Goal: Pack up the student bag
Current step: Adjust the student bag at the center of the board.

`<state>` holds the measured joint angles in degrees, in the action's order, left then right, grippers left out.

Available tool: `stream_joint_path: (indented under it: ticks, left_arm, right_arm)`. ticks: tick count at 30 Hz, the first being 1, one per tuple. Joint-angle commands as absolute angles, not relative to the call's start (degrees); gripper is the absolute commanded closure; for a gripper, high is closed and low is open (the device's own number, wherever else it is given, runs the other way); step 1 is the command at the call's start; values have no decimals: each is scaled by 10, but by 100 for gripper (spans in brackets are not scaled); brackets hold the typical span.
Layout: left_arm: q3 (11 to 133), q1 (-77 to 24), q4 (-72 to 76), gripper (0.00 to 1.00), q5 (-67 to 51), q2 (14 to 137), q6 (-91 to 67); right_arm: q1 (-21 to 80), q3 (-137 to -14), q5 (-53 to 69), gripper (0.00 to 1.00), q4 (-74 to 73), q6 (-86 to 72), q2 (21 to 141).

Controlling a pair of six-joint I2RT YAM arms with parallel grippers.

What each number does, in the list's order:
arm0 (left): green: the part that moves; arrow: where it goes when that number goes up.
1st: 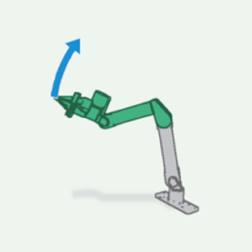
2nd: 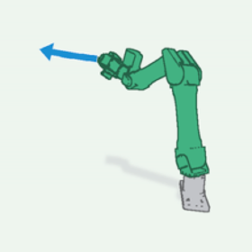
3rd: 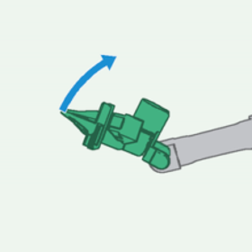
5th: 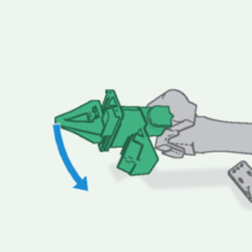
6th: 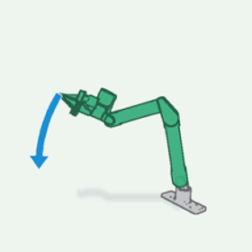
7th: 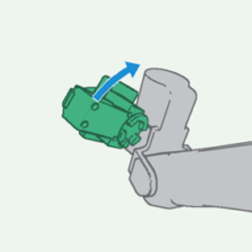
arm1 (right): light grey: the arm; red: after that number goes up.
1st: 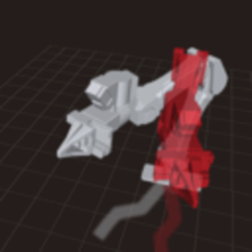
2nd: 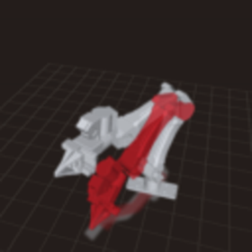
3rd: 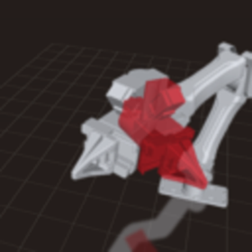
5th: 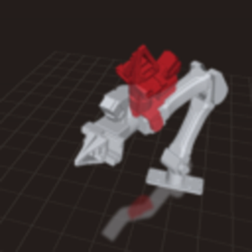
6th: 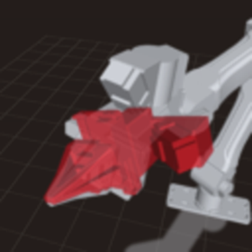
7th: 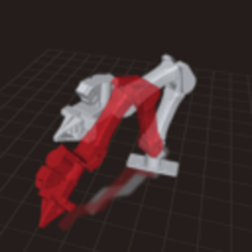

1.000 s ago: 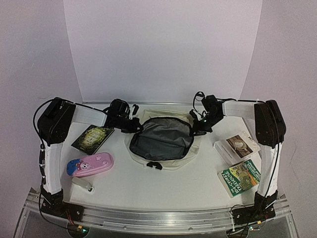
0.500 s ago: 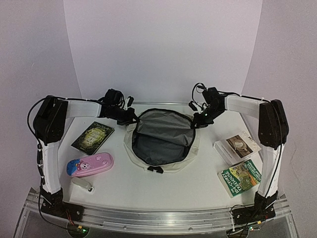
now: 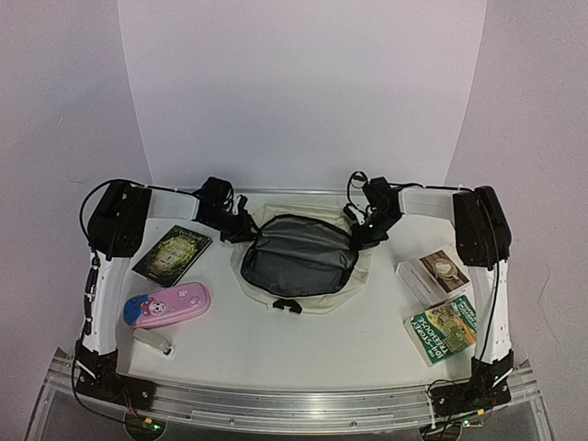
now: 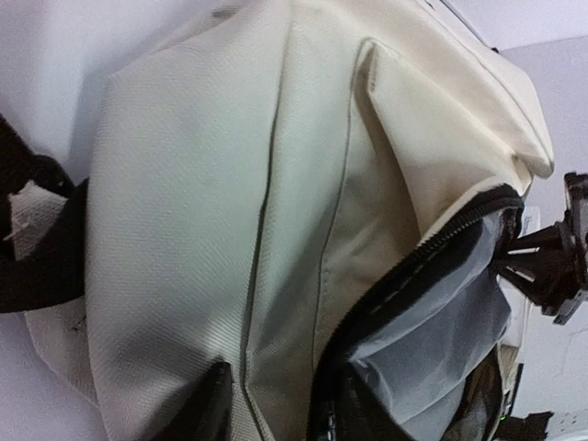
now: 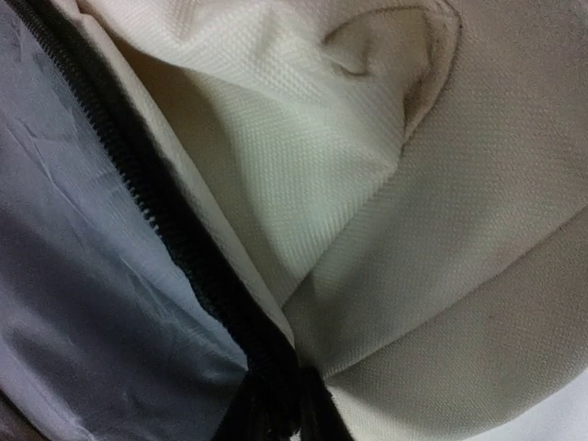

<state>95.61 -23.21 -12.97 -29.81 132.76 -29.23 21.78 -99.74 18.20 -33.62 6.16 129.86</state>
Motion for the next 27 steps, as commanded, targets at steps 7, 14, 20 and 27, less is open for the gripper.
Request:
stream_joint_path:
  ticks: [7,14,20,27]
  left_arm:
    - [814,-205,-42,40,-272,1204,-307]
    - [766,-219,-21,40,-294,1165,-288]
    - [717,-249,-11,39,-256,1093,-266]
    - [706,-307,-58,17,-188,1031,-220]
  right_arm:
    - [199,-981,131,36,-388,39,1228]
    - [199,-944,199,22,-391,37,1160]
    - [200,-903,236,11,-422,46,1072]
    - [199,-789,61,10,-463,112,950]
